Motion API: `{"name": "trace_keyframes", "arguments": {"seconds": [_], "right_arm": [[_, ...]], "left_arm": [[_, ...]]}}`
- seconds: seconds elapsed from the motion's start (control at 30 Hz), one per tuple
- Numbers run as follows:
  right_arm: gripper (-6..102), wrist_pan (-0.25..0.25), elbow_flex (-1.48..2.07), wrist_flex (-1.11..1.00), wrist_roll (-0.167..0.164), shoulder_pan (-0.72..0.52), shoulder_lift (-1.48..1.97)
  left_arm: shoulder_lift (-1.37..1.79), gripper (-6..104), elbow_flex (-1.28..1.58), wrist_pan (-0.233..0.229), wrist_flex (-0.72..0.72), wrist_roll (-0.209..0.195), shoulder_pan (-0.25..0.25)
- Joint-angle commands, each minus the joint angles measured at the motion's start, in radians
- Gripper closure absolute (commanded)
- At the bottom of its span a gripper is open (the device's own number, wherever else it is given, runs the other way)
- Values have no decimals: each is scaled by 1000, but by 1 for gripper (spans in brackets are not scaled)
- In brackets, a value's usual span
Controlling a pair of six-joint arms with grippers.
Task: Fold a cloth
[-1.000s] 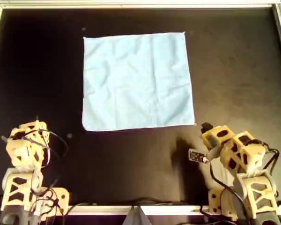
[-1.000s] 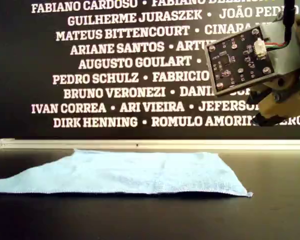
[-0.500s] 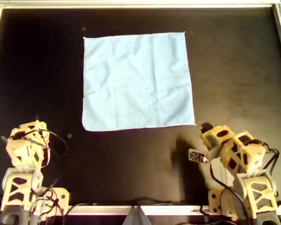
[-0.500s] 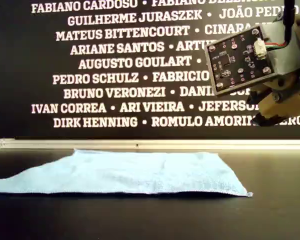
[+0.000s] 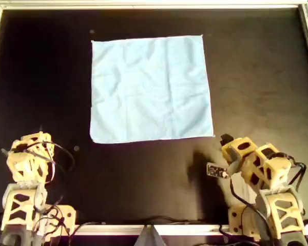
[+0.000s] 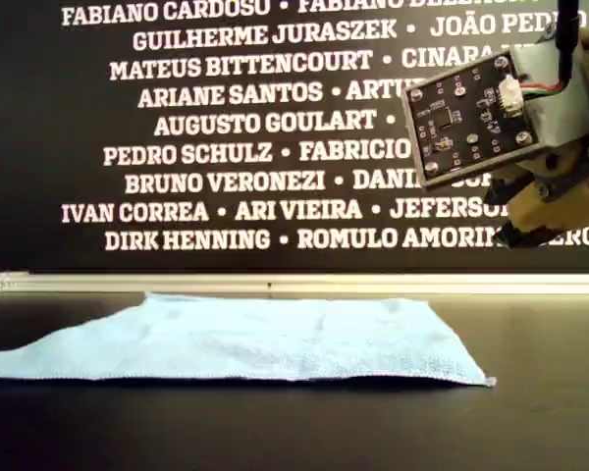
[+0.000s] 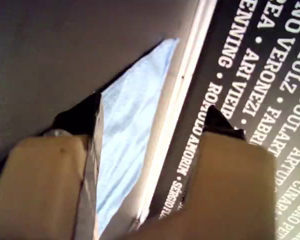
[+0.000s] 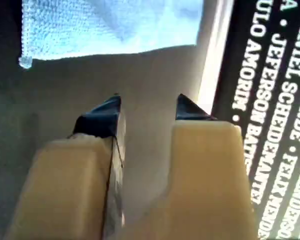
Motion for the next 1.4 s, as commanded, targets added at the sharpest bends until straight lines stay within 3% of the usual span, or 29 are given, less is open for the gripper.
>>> {"name": "trace_keyframes", "arguments": {"seconds": [0.0,0.33,0.43,0.53,0.63,0.73,0.87,1.13,1.2,1.37], "right_arm": [[58,3,11,2,-5,-8,35],[57,-12,11,0,8,9,35],[57,-12,11,0,-6,11,35],[57,-12,9,-6,-11,11,35],[57,-14,8,-18,-14,14,35],[57,-14,9,-18,-54,12,35],[57,-14,9,-18,-91,14,34],[56,0,-6,-40,-91,5,2],[53,-2,-54,-83,-75,6,-6],[46,-12,-144,-135,-74,5,-166]], "left_arm": [[-2,27,-25,3,-8,6,-3],[-12,27,-25,6,-3,-8,-37],[-81,26,-26,8,28,-5,-100],[-192,26,-26,21,55,-9,-206],[-225,26,-28,74,64,-3,-258],[-252,26,-28,138,71,-9,-288],[-284,26,-29,173,71,-9,-291],[-284,26,-31,175,69,-9,-293],[-282,26,-40,175,67,-9,-293],[-287,26,-120,166,69,-9,-290]]}}
